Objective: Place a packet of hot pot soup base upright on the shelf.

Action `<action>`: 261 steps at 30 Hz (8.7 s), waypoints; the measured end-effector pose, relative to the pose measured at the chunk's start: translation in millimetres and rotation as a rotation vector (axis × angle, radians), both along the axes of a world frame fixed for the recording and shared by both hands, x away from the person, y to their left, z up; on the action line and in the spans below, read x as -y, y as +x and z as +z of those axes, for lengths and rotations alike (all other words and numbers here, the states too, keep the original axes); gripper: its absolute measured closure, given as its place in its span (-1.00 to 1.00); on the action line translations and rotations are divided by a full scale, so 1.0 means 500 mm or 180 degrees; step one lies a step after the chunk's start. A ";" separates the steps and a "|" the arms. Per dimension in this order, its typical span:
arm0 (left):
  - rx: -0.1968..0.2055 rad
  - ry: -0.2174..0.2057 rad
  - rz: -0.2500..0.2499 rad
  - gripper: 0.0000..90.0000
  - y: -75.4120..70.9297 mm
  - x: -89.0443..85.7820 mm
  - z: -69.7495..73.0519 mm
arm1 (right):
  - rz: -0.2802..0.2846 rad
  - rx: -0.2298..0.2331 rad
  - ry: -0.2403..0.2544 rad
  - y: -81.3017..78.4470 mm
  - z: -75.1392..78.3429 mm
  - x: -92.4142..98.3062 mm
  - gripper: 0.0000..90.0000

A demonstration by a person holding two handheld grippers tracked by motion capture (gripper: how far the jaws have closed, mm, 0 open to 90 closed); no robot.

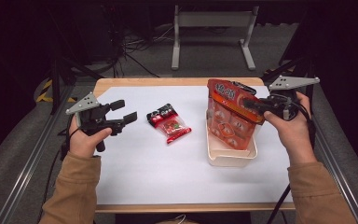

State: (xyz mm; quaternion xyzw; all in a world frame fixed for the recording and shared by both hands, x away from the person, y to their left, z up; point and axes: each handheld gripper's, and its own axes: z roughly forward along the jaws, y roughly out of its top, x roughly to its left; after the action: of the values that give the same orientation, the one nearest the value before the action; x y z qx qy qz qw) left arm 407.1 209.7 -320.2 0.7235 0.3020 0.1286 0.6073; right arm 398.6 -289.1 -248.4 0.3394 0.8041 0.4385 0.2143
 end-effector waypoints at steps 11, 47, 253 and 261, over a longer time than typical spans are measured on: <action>-0.0032 0.0021 -0.0011 -0.52 0.007 0.005 -0.006 | 0.0000 -0.0083 -0.0059 -0.004 -0.020 -0.004 0.99; -0.0044 0.0605 0.0267 -0.58 0.089 0.044 -0.055 | -0.0650 0.0413 0.0344 -0.104 0.000 0.113 0.03; 0.0309 0.0962 -0.1459 1.00 0.003 0.293 0.156 | -0.0754 -0.0592 0.0049 -0.080 -0.275 0.211 0.16; 0.0381 0.0961 -0.1555 1.00 -0.001 0.326 0.161 | -0.0748 -0.0592 0.0056 -0.083 -0.274 0.214 0.16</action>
State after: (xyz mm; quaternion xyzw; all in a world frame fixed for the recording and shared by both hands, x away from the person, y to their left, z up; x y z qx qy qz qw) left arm 406.8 46.7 -239.8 0.8480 0.0600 0.0645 0.5225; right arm 357.2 -396.1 -385.5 0.4721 0.7714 0.3841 0.1858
